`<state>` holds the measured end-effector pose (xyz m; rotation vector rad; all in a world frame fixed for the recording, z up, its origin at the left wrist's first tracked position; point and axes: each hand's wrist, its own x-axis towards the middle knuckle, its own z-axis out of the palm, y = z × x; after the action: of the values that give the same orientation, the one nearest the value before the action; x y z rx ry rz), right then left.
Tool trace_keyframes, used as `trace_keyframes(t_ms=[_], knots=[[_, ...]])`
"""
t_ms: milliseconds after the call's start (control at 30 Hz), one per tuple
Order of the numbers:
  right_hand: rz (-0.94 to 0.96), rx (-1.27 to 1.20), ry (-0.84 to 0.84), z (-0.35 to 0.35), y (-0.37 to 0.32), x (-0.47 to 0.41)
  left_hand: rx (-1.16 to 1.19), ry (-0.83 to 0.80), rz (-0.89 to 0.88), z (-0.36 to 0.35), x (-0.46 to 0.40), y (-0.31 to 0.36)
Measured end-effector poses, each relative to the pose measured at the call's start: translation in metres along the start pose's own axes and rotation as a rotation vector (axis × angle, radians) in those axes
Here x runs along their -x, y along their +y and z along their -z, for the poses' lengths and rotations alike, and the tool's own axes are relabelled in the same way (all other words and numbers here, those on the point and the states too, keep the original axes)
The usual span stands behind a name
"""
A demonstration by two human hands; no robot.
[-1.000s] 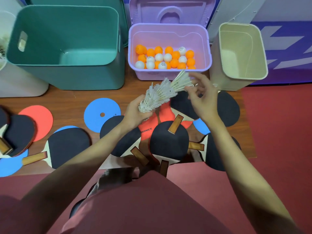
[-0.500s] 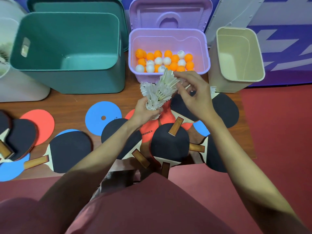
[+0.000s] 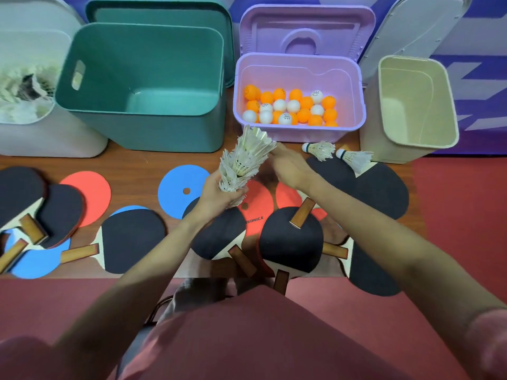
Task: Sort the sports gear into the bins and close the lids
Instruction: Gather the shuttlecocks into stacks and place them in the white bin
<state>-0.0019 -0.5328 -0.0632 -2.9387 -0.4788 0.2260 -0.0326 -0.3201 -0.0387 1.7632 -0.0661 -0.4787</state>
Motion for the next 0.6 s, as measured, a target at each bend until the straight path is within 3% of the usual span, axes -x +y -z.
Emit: trace_keyframes(t_ms=[267,400,567,600], knots=[[0.018,0.232,-0.037,-0.007,0.002,-0.011,0.013,0.057,0.022,0.011,0.001,-0.004],[-0.078,0.267,-0.113,-0.013,0.008,0.002,0.039,0.076,0.038,0.016,-0.002,-0.004],[-0.121,0.003,0.104,-0.019,0.004,0.004,0.046,0.082,0.075,0.026,-0.005,-0.009],[-0.051,0.082,0.097,-0.018,0.001,0.001,0.05,0.081,0.081,0.027,-0.005,-0.01]])
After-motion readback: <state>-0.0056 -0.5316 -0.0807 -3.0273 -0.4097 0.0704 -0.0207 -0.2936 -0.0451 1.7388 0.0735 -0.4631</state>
